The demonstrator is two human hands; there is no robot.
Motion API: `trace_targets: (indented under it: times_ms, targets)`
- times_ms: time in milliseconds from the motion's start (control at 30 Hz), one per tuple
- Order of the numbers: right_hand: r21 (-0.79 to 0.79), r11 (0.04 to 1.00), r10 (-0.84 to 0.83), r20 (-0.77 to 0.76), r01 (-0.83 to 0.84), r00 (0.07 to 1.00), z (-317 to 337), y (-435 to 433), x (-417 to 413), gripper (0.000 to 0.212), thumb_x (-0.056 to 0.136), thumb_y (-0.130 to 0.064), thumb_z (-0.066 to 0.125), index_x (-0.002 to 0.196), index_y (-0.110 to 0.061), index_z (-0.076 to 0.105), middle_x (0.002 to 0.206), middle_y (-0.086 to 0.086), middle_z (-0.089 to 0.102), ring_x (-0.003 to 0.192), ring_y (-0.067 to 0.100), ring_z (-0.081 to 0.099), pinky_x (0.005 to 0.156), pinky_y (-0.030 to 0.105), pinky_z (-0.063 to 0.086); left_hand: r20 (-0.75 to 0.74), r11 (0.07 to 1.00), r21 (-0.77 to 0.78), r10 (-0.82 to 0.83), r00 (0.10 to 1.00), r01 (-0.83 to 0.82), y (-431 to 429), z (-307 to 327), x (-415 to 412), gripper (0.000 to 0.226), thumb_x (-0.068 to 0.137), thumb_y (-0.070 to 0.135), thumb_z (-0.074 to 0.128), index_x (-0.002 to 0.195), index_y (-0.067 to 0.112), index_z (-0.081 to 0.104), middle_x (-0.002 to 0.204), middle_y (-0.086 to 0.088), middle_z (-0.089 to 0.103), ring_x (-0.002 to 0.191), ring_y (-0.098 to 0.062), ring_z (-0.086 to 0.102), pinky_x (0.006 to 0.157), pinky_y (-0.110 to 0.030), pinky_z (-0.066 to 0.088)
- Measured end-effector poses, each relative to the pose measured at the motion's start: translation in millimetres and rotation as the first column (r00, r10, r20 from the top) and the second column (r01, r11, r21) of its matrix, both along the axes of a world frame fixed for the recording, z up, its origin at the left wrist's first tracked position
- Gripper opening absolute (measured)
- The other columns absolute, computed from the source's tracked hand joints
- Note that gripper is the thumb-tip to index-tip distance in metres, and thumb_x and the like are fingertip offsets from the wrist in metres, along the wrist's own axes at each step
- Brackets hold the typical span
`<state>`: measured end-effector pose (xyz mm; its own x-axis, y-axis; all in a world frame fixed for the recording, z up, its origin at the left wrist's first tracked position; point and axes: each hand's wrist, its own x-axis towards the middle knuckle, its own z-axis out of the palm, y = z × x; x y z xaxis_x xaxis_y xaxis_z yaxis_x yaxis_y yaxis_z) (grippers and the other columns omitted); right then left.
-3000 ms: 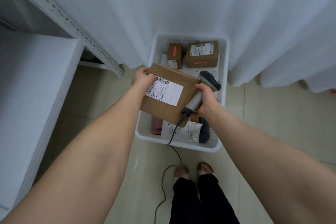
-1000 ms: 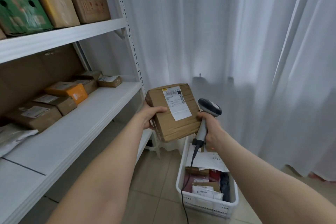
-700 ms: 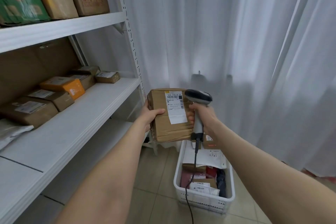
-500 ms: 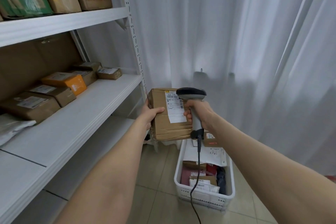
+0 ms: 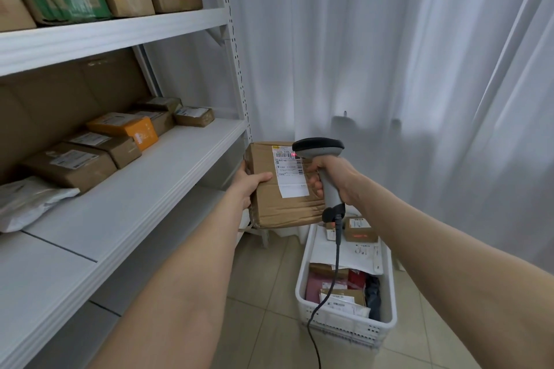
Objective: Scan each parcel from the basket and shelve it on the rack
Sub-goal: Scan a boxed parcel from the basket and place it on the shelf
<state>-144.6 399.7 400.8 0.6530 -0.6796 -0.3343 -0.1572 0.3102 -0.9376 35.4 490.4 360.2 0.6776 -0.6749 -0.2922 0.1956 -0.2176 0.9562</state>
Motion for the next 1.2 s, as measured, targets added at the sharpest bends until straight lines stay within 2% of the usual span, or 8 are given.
trace_targets:
  times_ms: [167,267,467,700,900,1100,1200]
  targets:
    - [0.003,0.999,0.037,0.011,-0.037,0.999,6.4,4.1,6.0,0.008,0.087,-0.004,0.048,0.092,-0.005,0.053,0.058,0.005,0.050,0.041,0.013,0.045,0.041,0.020,0.043,-0.009,1.000,0.004,0.012,1.000,-0.012,5.6,2.2,9.6,0.063,0.082,0.009,0.073,0.133,0.027,0.041,0.100,0.000,0.058,0.079,-0.016,0.059,0.042,-0.027,0.046]
    - [0.001,0.998,0.059,0.015,-0.059,0.998,9.4,7.0,12.1,0.006,0.088,-0.004,0.047,0.089,-0.005,0.053,0.056,0.005,0.049,0.040,0.013,0.045,0.040,0.019,0.043,-0.006,1.000,0.010,0.022,1.000,-0.022,8.7,1.9,17.0,0.062,0.082,0.011,0.073,0.133,0.028,0.042,0.109,-0.004,0.059,0.081,-0.019,0.059,0.048,-0.030,0.046]
    - [-0.008,0.996,0.089,0.001,-0.089,0.996,10.6,11.8,29.1,0.006,0.087,-0.004,0.047,0.086,-0.005,0.053,0.052,0.004,0.049,0.038,0.013,0.044,0.039,0.020,0.043,-0.004,0.998,0.026,0.051,0.999,-0.050,17.1,-0.5,30.3,0.065,0.081,0.013,0.074,0.135,0.029,0.041,0.110,-0.006,0.059,0.085,-0.022,0.059,0.052,-0.033,0.046]
    - [-0.013,0.994,0.107,-0.020,-0.107,0.994,10.1,18.4,45.6,0.005,0.086,-0.008,0.049,0.085,-0.006,0.053,0.049,0.003,0.050,0.038,0.013,0.045,0.042,0.020,0.043,-0.014,0.997,0.034,0.072,0.997,-0.072,23.6,-2.2,42.6,0.063,0.082,0.014,0.073,0.134,0.029,0.042,0.102,-0.004,0.059,0.085,-0.023,0.060,0.053,-0.034,0.045]
    - [0.000,0.995,0.104,0.009,-0.104,0.995,16.1,23.1,48.8,0.011,0.086,-0.005,0.047,0.076,-0.006,0.052,0.046,0.002,0.049,0.034,0.012,0.044,0.037,0.018,0.042,-0.012,0.996,0.033,0.080,0.997,-0.079,27.1,-2.4,51.7,0.062,0.082,0.014,0.073,0.134,0.030,0.042,0.103,-0.004,0.060,0.086,-0.023,0.060,0.054,-0.034,0.046]
    - [0.044,0.991,0.122,0.015,-0.123,0.992,17.3,26.0,50.8,0.006,0.085,-0.005,0.046,0.082,-0.006,0.051,0.057,0.006,0.047,0.039,0.013,0.042,0.038,0.019,0.041,-0.016,0.996,0.021,0.089,0.996,-0.089,27.6,-2.7,55.8,0.060,0.082,0.013,0.073,0.133,0.029,0.044,0.100,-0.002,0.061,0.084,-0.022,0.061,0.052,-0.033,0.047]
    - [0.056,0.992,0.115,0.018,-0.116,0.993,16.8,26.8,52.2,0.007,0.085,-0.005,0.047,0.081,-0.005,0.052,0.056,0.006,0.048,0.039,0.013,0.042,0.038,0.019,0.041,-0.022,0.996,0.022,0.091,0.996,-0.090,28.4,-4.2,58.5,0.059,0.082,0.013,0.073,0.132,0.029,0.045,0.099,-0.002,0.061,0.084,-0.022,0.061,0.053,-0.033,0.047]
